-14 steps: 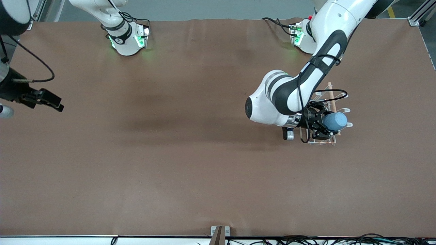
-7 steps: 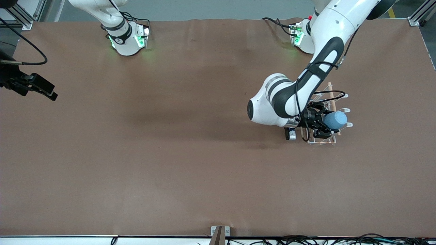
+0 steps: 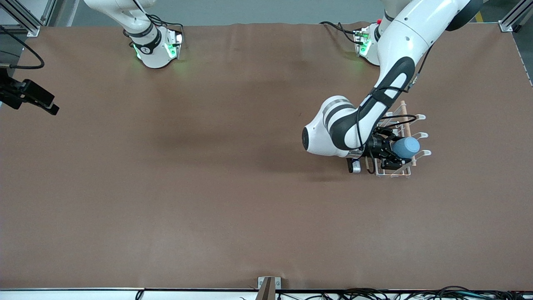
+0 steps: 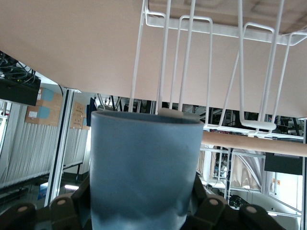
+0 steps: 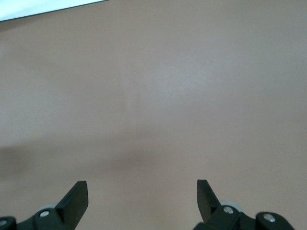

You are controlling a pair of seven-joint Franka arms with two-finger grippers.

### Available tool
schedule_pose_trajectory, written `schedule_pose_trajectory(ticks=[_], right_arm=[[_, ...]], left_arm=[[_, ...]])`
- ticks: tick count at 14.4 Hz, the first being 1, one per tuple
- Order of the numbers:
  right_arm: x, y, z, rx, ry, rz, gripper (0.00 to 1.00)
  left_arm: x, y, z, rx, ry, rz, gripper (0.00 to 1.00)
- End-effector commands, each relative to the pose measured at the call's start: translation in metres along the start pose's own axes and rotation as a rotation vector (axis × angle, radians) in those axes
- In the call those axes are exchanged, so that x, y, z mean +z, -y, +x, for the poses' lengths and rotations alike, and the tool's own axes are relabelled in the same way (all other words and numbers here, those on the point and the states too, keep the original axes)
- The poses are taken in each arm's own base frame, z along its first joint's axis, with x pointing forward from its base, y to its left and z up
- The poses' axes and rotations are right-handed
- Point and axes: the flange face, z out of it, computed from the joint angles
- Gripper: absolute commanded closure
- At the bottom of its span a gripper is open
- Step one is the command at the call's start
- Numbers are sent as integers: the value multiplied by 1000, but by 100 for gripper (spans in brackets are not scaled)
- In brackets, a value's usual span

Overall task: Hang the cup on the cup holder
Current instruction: 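Lower the cup onto a white rack hook with the left gripper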

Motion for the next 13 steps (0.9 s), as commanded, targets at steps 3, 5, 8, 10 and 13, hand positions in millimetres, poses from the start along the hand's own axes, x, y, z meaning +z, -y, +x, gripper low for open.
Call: schedule_pose_trajectory(ticks=[3, 5, 8, 10, 13], right_arm=[[-2, -19, 6, 14, 3, 2, 0], [1, -15, 5, 7, 9, 3, 0], [5, -13, 4, 1, 25, 3, 0], [9, -13, 2, -10, 46, 2, 0], [10, -14, 1, -26, 54, 1, 0]], left_arm=[[3, -3, 14, -24, -3, 10, 19], [3, -3, 13, -25, 0, 10, 21], [7, -2, 6, -16, 8, -1, 21], [8, -2, 7, -25, 8, -5, 15], [7, -1, 8, -38, 3, -6, 0]])
